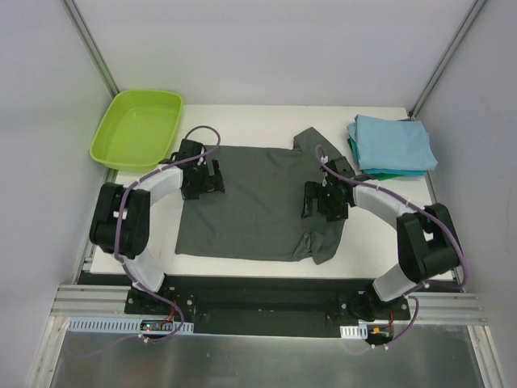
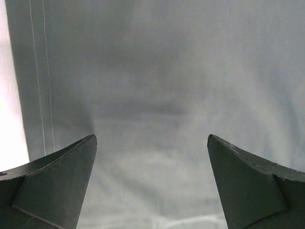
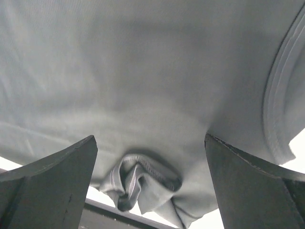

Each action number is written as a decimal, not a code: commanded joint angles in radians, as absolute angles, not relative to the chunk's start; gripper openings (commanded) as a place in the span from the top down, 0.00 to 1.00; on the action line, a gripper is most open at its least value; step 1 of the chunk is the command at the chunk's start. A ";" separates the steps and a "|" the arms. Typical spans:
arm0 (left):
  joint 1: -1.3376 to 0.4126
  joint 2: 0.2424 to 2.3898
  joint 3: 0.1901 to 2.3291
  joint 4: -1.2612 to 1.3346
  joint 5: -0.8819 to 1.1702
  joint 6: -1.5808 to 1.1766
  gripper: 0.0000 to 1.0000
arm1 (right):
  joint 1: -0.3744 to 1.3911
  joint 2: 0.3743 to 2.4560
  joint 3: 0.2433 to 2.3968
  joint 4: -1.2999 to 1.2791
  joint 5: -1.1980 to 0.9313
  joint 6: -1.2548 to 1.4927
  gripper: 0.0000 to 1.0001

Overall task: Fold and stack the t-shirts
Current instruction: Flatten out the tshirt

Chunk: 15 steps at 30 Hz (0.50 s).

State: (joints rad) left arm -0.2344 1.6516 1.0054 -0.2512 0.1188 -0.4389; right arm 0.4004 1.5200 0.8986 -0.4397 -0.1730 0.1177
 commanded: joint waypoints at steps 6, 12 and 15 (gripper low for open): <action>-0.166 1.939 1.314 -0.291 0.121 -0.428 0.01 | 0.266 1.755 1.120 -0.411 -0.270 0.089 0.04; -0.153 2.062 1.497 -0.348 0.150 -0.396 0.01 | 0.204 1.871 1.296 -0.410 -0.272 0.008 0.04; -0.153 2.050 1.546 -0.374 0.164 -0.387 0.01 | 0.202 1.876 1.354 -0.433 -0.253 -0.049 0.04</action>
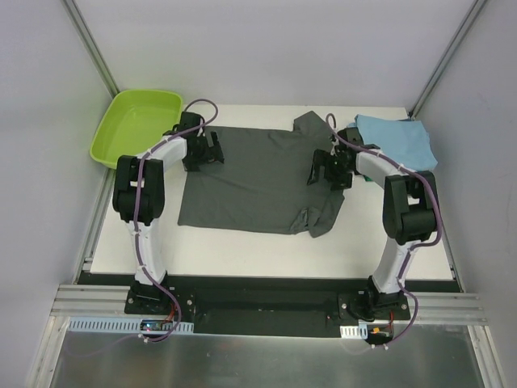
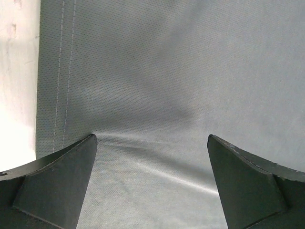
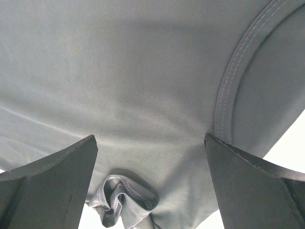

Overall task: Fold and stack the t-shirts
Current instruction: Flatten out the tshirt

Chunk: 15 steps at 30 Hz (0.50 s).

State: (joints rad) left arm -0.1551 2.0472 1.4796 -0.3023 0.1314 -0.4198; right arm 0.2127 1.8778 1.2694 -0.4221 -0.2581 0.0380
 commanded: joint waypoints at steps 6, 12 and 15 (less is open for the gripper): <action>-0.172 1.883 1.490 -0.374 0.193 -0.362 0.01 | 0.253 1.712 1.205 -0.377 -0.319 -0.071 0.04; -0.238 1.671 1.287 -0.371 0.134 -0.391 0.01 | 0.324 1.603 1.027 -0.353 -0.391 -0.060 0.02; -0.267 1.606 1.191 -0.364 0.129 -0.413 0.01 | 0.363 1.586 0.993 -0.337 -0.396 -0.061 0.02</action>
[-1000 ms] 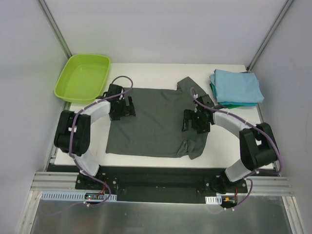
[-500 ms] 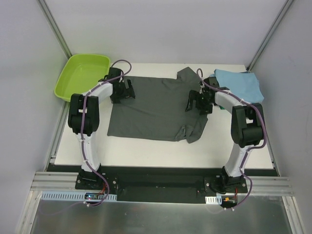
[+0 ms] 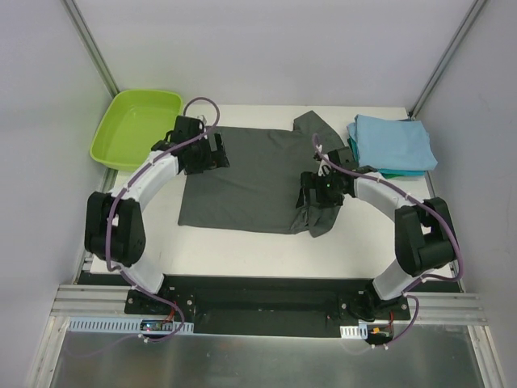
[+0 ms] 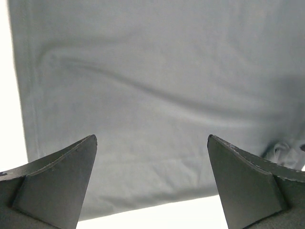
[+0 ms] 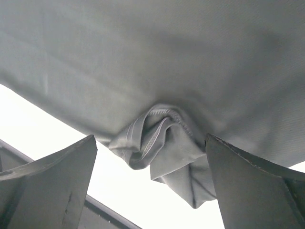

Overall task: Fold and stack the t-shirts
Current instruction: Flatten out the tshirt

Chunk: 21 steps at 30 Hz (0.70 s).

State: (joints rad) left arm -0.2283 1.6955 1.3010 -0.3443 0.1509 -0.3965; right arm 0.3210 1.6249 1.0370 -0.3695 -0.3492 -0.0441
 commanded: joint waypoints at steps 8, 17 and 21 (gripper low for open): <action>-0.279 1.586 1.026 -0.308 0.124 -0.440 0.01 | 0.403 1.614 0.985 -0.333 -0.396 -0.098 0.01; -0.276 1.614 0.957 -0.296 0.052 -0.460 0.01 | 0.609 1.451 0.872 -0.459 -0.393 -0.212 0.01; -0.275 1.606 0.953 -0.298 0.031 -0.462 0.01 | 0.757 1.347 0.769 -0.492 -0.288 -0.200 0.01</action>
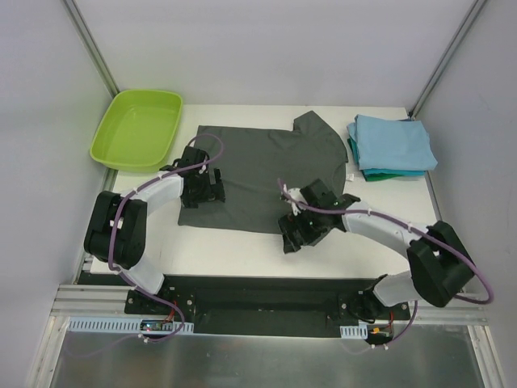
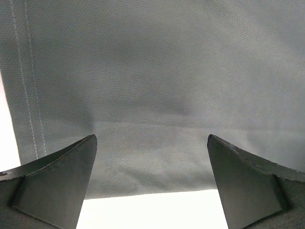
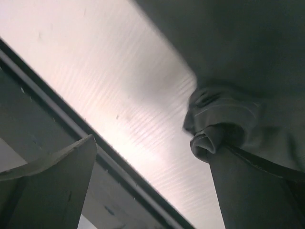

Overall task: Fold and stack the t-shirts
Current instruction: Flatten out the tshirt

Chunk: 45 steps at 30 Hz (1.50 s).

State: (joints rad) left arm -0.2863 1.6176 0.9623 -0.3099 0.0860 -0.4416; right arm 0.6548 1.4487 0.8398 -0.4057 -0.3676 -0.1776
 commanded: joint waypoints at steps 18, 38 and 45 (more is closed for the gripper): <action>-0.256 1.565 0.939 -0.311 -0.048 -0.457 0.01 | 0.612 0.962 0.753 -0.695 0.042 0.395 0.04; -0.222 1.623 0.948 -0.311 -0.080 -0.439 0.01 | 0.416 1.396 0.715 -0.422 0.011 0.482 0.62; -0.212 1.623 0.937 -0.308 -0.094 -0.437 0.01 | 0.414 1.359 0.819 -0.681 0.145 0.373 0.95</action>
